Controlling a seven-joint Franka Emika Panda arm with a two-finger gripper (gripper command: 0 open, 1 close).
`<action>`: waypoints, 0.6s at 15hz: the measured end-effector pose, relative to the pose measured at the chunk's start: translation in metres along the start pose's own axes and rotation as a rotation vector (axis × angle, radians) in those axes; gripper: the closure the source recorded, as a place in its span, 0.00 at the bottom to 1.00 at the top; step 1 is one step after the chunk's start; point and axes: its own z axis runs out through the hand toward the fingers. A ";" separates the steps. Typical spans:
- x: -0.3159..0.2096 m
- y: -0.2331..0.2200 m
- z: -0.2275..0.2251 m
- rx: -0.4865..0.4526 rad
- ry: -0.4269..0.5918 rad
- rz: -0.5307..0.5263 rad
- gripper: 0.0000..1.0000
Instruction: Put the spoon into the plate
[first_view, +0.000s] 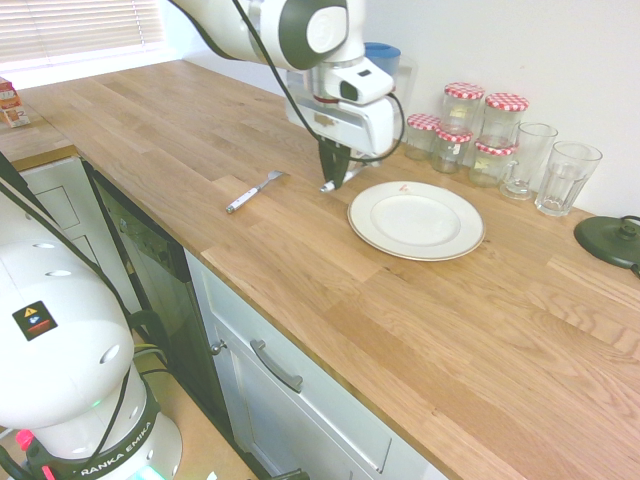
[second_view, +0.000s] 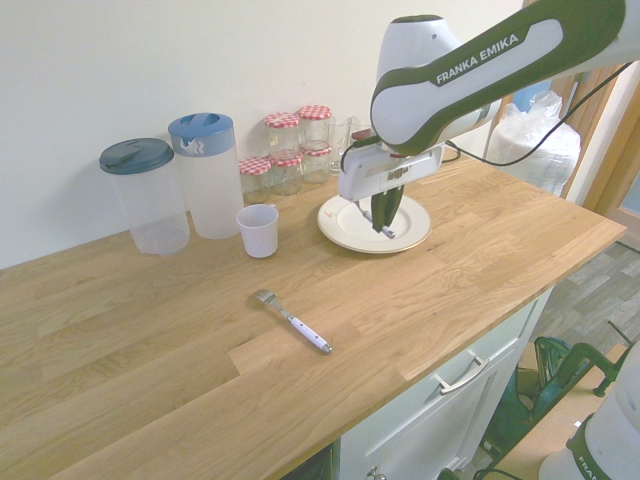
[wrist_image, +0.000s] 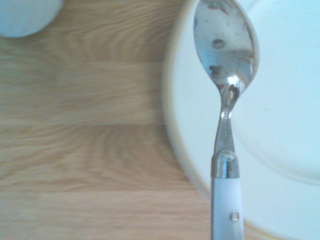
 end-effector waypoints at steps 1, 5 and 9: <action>0.019 0.007 0.006 -0.003 -0.007 0.015 1.00; 0.056 0.006 0.032 -0.017 -0.030 0.021 0.00; 0.067 -0.005 0.046 -0.023 -0.049 0.028 0.00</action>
